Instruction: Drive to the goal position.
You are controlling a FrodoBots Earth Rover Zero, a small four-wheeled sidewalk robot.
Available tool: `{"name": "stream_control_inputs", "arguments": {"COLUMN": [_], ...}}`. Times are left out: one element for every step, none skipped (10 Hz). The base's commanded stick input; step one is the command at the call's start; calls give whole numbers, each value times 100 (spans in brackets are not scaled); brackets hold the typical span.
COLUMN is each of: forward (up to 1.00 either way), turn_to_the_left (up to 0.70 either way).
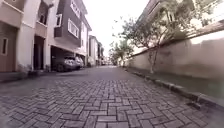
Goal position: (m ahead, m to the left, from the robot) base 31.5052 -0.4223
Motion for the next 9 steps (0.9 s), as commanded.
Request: {"name": "stream_control_inputs", "arguments": {"forward": [69,69,69,69,69,69,69,69,69], "turn_to_the_left": [3,3,3,3,3,3,3,3,3]}}
